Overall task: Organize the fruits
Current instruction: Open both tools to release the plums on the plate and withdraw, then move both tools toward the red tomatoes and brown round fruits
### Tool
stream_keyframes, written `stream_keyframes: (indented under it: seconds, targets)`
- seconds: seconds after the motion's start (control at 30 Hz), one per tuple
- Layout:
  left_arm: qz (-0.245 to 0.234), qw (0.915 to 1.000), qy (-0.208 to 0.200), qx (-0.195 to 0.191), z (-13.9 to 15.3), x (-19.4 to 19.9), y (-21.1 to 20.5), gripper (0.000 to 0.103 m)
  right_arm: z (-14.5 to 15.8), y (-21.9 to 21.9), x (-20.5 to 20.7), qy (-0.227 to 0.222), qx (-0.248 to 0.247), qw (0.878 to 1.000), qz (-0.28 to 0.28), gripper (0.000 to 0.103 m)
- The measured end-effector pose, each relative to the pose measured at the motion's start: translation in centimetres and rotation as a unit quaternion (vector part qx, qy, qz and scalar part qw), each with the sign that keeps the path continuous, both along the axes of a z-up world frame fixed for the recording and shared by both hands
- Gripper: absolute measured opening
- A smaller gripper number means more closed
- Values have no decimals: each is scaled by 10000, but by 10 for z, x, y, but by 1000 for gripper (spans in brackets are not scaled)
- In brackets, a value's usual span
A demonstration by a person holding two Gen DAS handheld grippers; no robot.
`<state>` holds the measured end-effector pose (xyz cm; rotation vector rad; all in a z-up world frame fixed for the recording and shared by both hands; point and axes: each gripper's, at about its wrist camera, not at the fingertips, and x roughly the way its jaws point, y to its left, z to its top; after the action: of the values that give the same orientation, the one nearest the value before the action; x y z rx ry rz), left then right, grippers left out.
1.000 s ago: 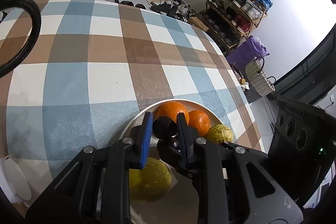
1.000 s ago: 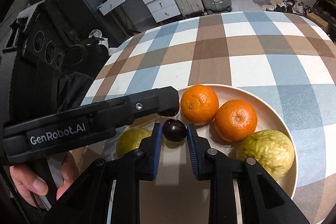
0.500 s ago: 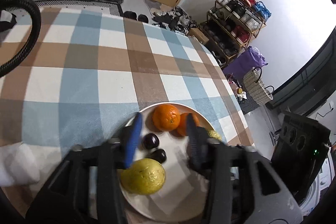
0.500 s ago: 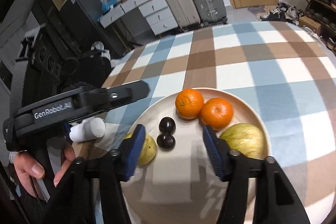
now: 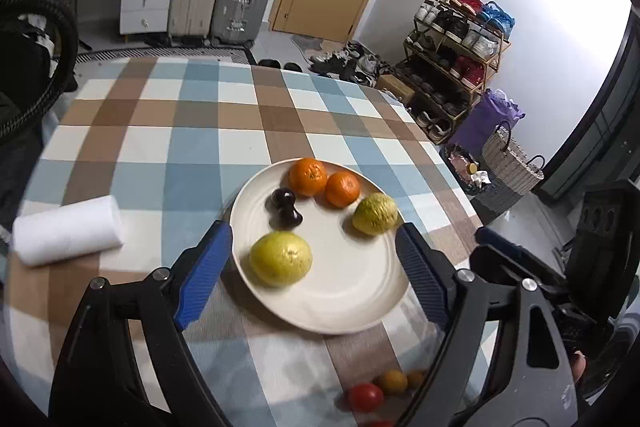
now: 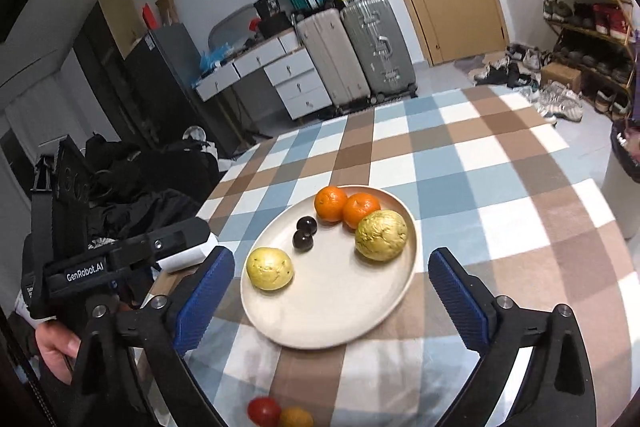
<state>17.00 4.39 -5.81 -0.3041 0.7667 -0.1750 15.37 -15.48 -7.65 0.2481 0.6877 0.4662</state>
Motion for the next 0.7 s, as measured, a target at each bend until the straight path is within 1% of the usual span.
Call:
stream_keyframes:
  seconds: [0.13,0.17,0.3,0.33,0.47,0.53,0.6,0.7]
  targets:
    - [-36,9996,-121,244,9,-30,-12,84,5,-5,-24,-375,-377,9986,-16,102]
    - [-23,9995,-154,281,10,-36,-14,87,5,-7,-27,-402,-417,9983,-23,102]
    - [35,9990,-240,376,13,-62,-19,99,11,-17,-48,-591,-345,9976,-70,103]
    - [58,9989,-257,377,13,-67,-20,100,13,-19,-54,-643,-307,9974,-64,103]
    - [131,9986,-237,457,11,-83,-22,101,19,-20,-72,-885,-310,9956,-14,103]
    - [188,9975,-215,654,10,-91,-25,102,21,-19,-82,-994,-342,9945,18,103]
    - [275,9963,-269,768,10,-97,-24,102,22,-19,-91,-1082,-384,9934,45,103]
    - [338,9956,-311,822,8,-105,-23,102,20,-19,-100,-1110,-418,9929,77,103]
